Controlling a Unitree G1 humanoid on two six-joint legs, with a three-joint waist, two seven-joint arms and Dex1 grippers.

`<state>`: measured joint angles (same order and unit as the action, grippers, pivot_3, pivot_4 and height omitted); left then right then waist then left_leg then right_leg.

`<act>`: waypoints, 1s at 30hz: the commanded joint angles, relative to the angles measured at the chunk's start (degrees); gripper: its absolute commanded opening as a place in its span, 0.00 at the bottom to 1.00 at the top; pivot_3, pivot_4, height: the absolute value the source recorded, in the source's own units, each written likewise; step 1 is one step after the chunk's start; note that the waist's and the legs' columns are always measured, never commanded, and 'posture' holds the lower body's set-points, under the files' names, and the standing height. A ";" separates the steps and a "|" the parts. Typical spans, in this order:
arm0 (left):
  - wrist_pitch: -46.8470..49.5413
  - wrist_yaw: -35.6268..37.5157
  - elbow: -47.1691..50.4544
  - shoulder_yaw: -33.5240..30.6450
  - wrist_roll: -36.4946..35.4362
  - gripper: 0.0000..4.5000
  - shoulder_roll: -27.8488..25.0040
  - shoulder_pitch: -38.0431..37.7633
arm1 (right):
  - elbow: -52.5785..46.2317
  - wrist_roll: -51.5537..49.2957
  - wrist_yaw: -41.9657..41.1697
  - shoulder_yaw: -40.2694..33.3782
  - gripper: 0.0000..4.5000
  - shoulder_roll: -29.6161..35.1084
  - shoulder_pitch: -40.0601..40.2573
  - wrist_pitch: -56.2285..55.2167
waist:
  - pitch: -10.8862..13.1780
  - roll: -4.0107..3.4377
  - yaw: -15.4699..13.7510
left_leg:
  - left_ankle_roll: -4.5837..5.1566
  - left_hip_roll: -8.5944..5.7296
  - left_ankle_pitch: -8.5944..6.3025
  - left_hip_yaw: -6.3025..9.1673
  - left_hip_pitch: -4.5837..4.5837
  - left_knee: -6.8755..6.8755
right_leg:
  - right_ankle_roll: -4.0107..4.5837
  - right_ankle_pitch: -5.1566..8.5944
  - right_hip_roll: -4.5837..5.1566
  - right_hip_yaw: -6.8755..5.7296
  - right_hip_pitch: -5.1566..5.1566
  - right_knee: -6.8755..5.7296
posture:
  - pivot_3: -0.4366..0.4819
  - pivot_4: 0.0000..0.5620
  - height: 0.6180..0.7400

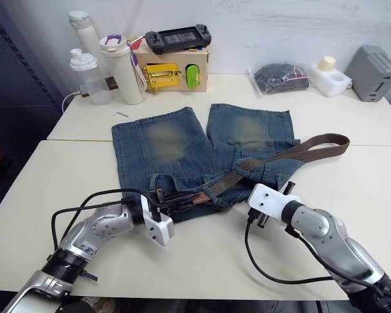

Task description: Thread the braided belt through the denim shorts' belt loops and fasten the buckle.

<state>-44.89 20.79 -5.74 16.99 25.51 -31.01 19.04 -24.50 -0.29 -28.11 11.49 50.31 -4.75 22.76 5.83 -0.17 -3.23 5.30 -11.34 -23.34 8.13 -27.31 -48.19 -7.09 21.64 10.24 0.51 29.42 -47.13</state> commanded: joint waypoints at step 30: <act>-0.64 -1.90 -1.90 -1.35 -1.10 0.03 0.47 2.62 | 4.36 20.84 -2.55 0.07 0.99 -7.54 -8.64 -30.96 | 0.13 0.17 0.48 | -0.05 0.03 -0.02 -0.10 -0.04 0.06 | 0.00 0.00 0.03 -0.04 0.17 -0.46 | 0.48 0.27 0.23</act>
<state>-45.02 19.51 -8.73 16.54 25.24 -30.43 21.49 -19.62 19.71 -31.63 12.52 43.29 -12.71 -6.54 5.96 0.00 -2.75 5.25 -11.32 -23.36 8.03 -27.35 -48.14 -7.09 21.65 10.25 0.46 29.59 -47.59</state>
